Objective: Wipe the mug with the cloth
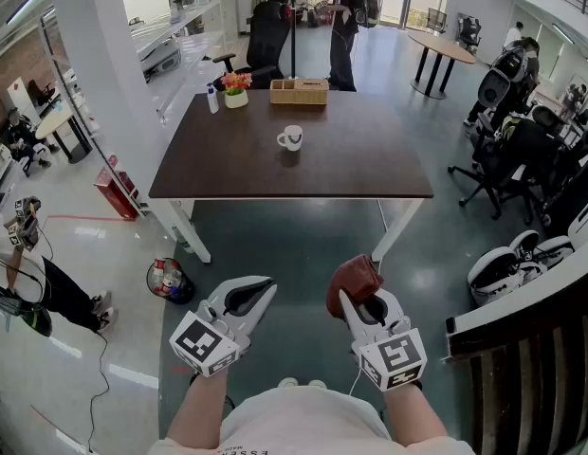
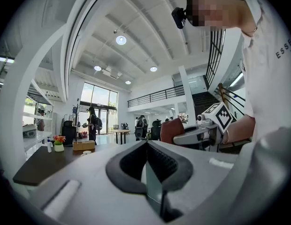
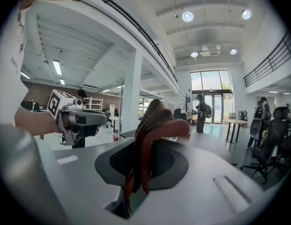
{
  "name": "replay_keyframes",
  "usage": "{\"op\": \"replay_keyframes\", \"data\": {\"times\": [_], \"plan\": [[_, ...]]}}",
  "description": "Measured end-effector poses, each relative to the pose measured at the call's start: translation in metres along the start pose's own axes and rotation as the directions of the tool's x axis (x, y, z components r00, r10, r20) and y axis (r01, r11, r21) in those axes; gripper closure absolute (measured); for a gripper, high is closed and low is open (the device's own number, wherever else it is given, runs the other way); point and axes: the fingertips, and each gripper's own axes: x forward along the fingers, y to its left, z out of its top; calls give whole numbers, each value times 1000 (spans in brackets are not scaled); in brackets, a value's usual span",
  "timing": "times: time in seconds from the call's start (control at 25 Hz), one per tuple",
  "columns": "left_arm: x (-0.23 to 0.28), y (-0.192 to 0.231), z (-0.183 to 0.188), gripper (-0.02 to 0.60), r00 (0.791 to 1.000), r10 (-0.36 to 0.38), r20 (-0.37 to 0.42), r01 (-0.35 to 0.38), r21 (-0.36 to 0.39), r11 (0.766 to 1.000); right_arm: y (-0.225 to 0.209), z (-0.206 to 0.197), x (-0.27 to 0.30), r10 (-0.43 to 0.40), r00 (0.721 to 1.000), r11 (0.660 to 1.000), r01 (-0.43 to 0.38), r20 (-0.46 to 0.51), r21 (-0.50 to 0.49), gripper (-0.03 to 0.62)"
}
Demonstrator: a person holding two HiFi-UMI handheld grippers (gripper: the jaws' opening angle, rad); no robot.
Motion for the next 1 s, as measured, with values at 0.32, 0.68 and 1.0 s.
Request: {"op": "replay_keyframes", "data": {"times": [0.32, 0.68, 1.0], "plan": [[4, -5, -2, 577, 1000, -5, 1, 5, -6, 1000, -5, -3, -4, 0, 1000, 1000, 0, -8, 1, 514], [2, 2, -7, 577, 1000, -15, 3, 15, -24, 1000, -7, -4, 3, -2, 1000, 999, 2, 2, 54, 513], [-8, 34, -17, 577, 1000, -13, 8, 14, -31, 999, -7, -9, 28, -43, 999, 997, 43, 1, 61, 513]]}}
